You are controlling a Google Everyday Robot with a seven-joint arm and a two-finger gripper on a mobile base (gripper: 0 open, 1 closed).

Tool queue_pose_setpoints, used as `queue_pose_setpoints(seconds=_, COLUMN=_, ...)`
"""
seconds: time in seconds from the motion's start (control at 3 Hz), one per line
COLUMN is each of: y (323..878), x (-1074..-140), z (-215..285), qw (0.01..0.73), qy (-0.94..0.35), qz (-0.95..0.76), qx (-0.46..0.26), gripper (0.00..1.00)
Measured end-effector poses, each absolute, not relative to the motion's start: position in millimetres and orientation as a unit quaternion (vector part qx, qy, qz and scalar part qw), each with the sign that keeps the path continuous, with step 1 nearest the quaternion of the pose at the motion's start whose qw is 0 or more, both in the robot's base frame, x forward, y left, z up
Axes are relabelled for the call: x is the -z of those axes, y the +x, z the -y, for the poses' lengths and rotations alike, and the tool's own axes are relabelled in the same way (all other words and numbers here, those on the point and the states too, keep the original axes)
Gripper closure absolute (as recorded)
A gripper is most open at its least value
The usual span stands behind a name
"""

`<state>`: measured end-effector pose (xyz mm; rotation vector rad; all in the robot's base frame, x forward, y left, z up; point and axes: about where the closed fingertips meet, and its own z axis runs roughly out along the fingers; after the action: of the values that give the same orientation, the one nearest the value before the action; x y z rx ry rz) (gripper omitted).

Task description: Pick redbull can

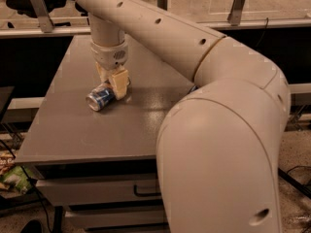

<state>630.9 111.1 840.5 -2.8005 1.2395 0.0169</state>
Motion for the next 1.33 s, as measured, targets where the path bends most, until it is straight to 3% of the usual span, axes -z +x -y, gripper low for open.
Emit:
queue_pose_setpoints(seconds=0.33, y=625, x=-861, z=-115, qw=0.053, qy=-0.911, qz=-0.408, qx=-0.016, gripper=0.95)
queue_pose_setpoints(seconds=0.67, y=615, x=-888, z=-120, qw=0.076, qy=-0.910, qz=-0.406, qx=-0.030, gripper=1.00)
queue_pose_setpoints(seconds=1.33, y=609, x=-941, z=-148, qw=0.152, qy=-0.907, qz=-0.390, qx=-0.044, gripper=1.00)
